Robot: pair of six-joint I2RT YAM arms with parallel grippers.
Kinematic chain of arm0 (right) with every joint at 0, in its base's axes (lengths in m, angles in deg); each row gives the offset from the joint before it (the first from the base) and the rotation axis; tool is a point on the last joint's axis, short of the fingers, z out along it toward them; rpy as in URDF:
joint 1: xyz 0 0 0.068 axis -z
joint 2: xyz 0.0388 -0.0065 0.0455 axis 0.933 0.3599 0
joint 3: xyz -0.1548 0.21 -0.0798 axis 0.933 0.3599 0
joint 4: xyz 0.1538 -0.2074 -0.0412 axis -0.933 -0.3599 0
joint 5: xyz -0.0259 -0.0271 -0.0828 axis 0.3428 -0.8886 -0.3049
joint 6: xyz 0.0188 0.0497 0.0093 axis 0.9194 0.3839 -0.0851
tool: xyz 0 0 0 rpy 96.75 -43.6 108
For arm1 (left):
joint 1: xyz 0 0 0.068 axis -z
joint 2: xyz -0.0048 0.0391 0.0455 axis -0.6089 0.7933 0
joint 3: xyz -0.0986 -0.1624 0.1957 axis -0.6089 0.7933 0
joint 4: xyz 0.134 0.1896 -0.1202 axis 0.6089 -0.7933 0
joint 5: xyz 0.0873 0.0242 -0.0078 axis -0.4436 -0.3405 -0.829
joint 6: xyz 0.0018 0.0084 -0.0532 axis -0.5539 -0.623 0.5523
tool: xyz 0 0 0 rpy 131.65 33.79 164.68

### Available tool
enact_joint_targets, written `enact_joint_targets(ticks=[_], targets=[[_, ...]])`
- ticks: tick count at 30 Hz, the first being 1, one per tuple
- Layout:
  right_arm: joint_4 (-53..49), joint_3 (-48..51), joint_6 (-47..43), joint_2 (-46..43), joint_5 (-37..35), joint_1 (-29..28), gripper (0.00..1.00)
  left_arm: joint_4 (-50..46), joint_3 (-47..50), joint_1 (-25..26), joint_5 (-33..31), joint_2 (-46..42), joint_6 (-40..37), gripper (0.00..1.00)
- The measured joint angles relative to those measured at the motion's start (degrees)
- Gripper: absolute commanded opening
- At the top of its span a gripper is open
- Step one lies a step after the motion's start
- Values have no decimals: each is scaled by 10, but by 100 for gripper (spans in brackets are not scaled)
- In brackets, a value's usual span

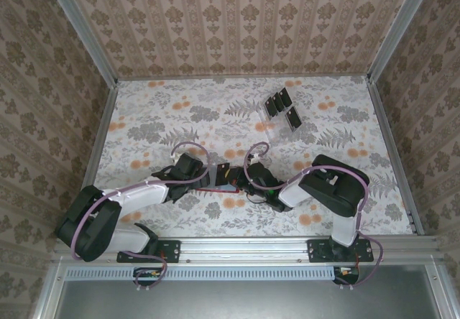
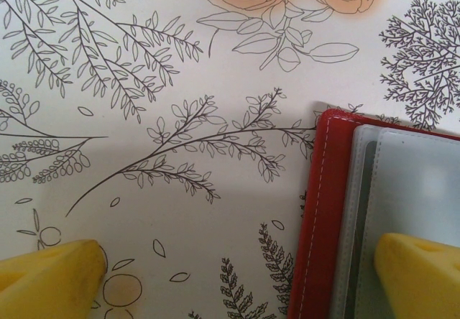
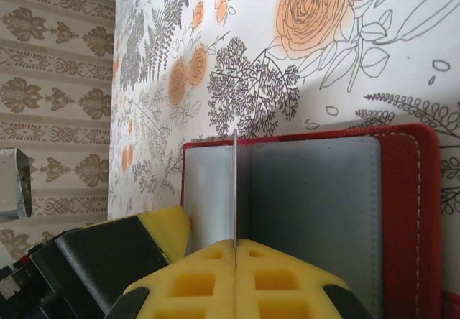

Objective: Put the credit cards into the card holder
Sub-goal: Insert the credit card into the card slot.

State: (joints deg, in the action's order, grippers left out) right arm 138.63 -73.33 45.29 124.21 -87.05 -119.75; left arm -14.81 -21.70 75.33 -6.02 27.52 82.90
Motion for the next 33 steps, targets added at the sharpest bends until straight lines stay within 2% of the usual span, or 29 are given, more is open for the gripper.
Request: enact_joint_targets(ticks=[33], targets=[[106,22,29,53,-7,-14,0,4,2,0,-2,0,1,100]])
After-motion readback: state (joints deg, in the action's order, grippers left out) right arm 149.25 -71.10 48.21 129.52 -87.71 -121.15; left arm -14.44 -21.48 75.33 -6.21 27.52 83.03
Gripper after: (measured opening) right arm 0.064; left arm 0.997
